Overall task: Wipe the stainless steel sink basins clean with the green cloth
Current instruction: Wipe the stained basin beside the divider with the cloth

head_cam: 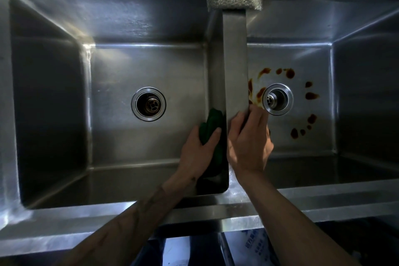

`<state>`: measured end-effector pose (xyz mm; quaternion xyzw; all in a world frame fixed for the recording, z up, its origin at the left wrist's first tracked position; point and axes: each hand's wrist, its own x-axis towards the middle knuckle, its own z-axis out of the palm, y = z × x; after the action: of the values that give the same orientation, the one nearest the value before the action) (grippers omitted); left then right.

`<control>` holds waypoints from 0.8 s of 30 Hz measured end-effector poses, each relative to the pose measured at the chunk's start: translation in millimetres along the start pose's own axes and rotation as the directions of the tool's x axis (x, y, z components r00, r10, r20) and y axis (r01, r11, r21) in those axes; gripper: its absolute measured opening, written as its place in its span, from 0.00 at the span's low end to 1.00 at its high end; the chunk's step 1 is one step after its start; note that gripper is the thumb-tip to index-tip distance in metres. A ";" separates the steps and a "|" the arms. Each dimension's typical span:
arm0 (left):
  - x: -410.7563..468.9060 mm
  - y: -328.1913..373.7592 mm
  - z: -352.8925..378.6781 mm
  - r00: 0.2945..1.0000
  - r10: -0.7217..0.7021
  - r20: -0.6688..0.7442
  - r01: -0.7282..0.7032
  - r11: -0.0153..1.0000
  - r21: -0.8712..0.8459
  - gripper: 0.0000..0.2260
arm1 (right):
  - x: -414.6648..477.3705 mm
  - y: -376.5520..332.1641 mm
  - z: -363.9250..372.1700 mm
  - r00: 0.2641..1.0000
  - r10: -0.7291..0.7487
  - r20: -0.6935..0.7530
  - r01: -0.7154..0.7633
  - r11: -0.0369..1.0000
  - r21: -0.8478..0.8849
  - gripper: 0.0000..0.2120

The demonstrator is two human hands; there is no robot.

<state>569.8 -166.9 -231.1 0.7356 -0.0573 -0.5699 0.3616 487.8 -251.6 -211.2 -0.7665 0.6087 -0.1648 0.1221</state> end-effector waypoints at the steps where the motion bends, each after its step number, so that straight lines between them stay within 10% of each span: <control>1: 5.8 8.0 2.9 0.999 0.019 -0.043 -0.019 1.000 -0.008 0.13 | 0.2 -1.3 -0.5 1.000 -0.004 -0.003 0.004 1.000 0.005 0.09; 8: 100.0 117.2 4.7 0.942 0.169 -0.289 -0.218 0.965 -0.147 0.22 | -1.2 1.3 0.5 1.000 0.004 0.013 -0.004 1.000 0.009 0.10; 24: 144.9 132.5 -13.3 0.898 0.378 -0.226 -0.382 0.924 0.031 0.21 | -2.2 2.8 1.8 0.999 -0.004 0.032 0.002 0.999 0.051 0.09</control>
<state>674.8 -329.6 -266.3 0.7682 -0.1537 -0.4006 0.4752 485.5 -250.1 -214.2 -0.7666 0.6011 -0.1679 0.1510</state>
